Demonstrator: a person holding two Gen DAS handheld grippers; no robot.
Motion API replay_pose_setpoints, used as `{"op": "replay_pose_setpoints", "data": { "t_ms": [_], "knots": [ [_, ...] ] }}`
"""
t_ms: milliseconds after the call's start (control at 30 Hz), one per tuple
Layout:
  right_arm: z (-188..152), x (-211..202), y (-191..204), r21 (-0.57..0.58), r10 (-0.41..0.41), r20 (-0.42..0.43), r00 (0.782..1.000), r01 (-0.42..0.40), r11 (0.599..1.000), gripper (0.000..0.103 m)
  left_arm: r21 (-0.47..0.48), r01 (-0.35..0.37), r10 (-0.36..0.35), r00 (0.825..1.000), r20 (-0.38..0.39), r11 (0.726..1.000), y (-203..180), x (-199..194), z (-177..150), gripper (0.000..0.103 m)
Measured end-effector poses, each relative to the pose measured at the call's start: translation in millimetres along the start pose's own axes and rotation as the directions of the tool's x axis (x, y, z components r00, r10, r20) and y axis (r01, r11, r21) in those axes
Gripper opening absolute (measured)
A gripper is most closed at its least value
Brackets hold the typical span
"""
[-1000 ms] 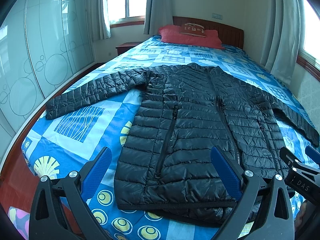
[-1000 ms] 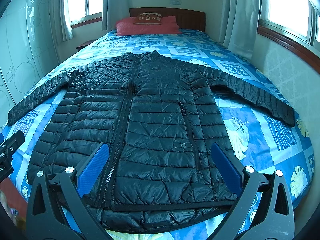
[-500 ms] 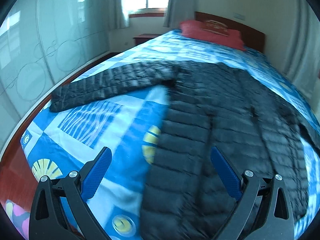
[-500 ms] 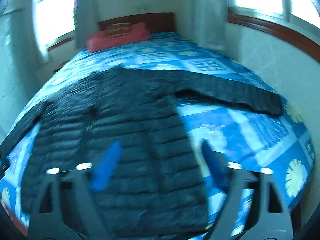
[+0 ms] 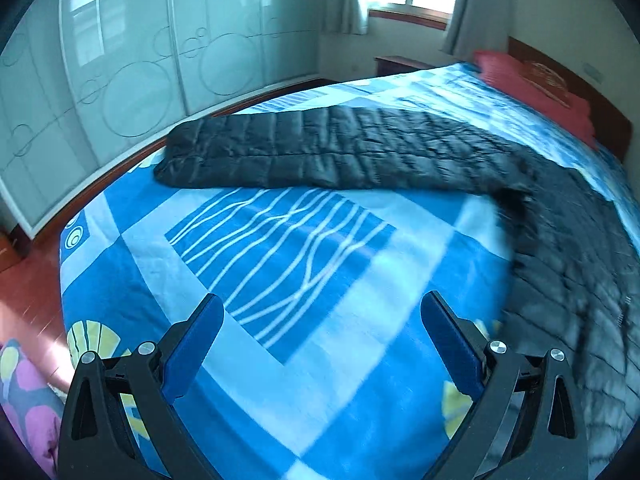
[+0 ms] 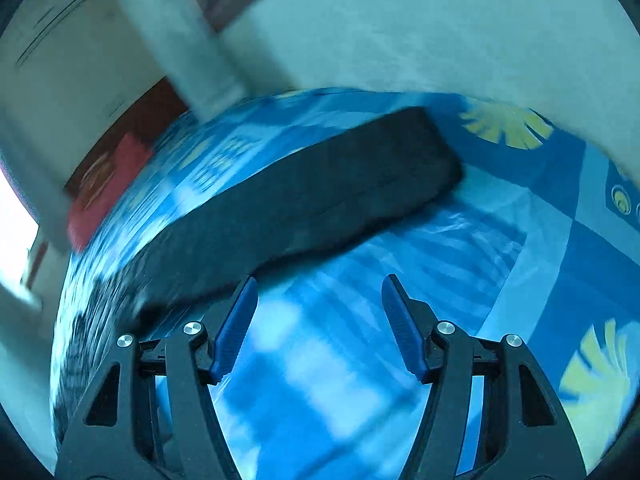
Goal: Fold large clothes
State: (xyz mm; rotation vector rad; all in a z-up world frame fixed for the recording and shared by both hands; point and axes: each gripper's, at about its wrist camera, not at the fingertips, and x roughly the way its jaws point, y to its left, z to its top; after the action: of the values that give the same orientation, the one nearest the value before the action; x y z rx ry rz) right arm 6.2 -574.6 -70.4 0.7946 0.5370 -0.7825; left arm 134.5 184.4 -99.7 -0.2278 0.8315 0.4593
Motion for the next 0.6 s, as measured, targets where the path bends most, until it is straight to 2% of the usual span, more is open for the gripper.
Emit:
{"op": "replay_pose_setpoints", "data": {
  "t_ms": [167, 267, 467, 500, 533, 567, 600],
  "knots": [
    [21, 50, -45, 0.181, 0.024, -0.038, 0.999, -0.017, 0.983, 0.061, -0.029, -0.04, 0.039, 0.998, -0.039, 0.999, -2, 20, -2, 0.098],
    [27, 58, -52, 0.207, 0.054, 0.036, 0.998, -0.06, 0.976, 0.062, -0.044, -0.063, 0.06, 0.997, -0.057, 0.997, -2, 28, -5, 0.098],
    [44, 80, -62, 0.262, 0.109, 0.11, 0.988, -0.134, 0.956, 0.061, -0.065, -0.084, 0.078, 0.992, -0.096, 0.994, 2, 43, -14, 0.098],
    [46, 81, -63, 0.259, 0.098, 0.12, 0.988, -0.127, 0.957, 0.057, -0.067, -0.087, 0.081, 0.993, -0.092, 0.994, 2, 43, -14, 0.098],
    [47, 83, -61, 0.248, 0.068, 0.124, 0.99, -0.097, 0.964, 0.042, -0.066, -0.092, 0.086, 0.992, -0.09, 0.994, 1, 43, -13, 0.098],
    [50, 86, -62, 0.241, 0.047, 0.121, 0.992, -0.075, 0.968, 0.021, -0.064, -0.095, 0.089, 0.992, -0.093, 0.993, 1, 44, -13, 0.098],
    [50, 85, -63, 0.242, 0.062, 0.121, 0.991, -0.09, 0.966, 0.016, -0.061, -0.1, 0.094, 0.991, -0.094, 0.993, 0, 44, -13, 0.098]
  ]
}}
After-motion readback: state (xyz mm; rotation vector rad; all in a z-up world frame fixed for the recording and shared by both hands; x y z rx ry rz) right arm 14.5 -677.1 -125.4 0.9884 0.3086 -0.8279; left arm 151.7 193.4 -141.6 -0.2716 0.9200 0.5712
